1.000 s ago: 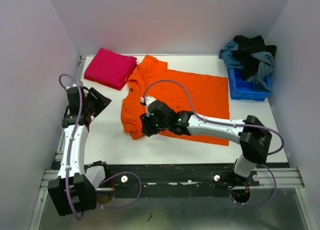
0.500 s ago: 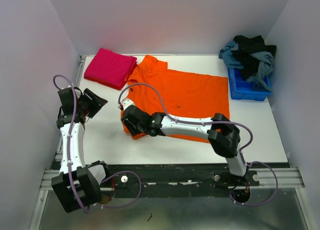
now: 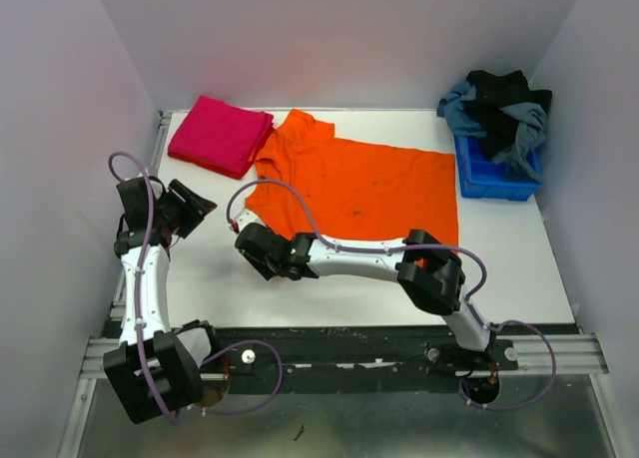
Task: Fold and stack the t-shirts
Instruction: Flatten out the tshirt
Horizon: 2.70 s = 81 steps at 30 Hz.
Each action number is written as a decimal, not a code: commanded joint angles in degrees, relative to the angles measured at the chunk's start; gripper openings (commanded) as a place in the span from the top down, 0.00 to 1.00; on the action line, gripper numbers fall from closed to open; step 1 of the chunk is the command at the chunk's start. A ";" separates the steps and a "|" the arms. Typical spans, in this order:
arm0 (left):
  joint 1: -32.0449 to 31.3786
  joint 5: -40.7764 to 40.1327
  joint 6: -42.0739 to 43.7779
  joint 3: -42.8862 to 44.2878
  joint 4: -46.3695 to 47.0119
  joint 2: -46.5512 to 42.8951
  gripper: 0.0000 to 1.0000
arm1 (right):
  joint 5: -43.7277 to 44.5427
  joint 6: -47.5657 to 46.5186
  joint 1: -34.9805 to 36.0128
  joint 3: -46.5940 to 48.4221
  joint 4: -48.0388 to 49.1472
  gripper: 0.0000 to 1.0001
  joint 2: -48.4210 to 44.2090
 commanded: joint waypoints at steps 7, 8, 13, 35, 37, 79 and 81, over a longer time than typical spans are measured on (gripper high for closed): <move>0.57 1.16 0.21 -1.59 0.86 -0.66 0.37 | 7.34 -0.26 -1.13 4.05 -2.42 0.54 3.25; 0.66 1.07 0.12 -1.68 1.12 -0.75 0.37 | 7.52 0.10 -1.65 4.23 -2.59 0.55 3.16; 0.66 1.33 -0.49 -2.47 1.91 -0.92 0.36 | 4.72 1.24 -6.65 2.91 -1.89 0.57 1.58; -1.62 2.39 -3.22 -8.98 5.26 -3.56 0.36 | -8.84 -1.03 -12.04 -12.03 8.14 0.37 -12.65; -1.71 2.04 -2.61 -8.01 4.56 -3.65 0.36 | -7.07 -1.74 -10.80 -11.51 7.08 0.37 -12.22; -14.79 -3.15 -12.43 -13.45 15.26 -1.54 0.36 | -0.99 -1.57 -11.06 -4.64 0.74 0.84 -5.18; -16.91 -4.20 -14.37 -14.42 17.20 -1.37 0.36 | -3.10 -0.61 -11.68 -5.52 1.27 0.72 -6.24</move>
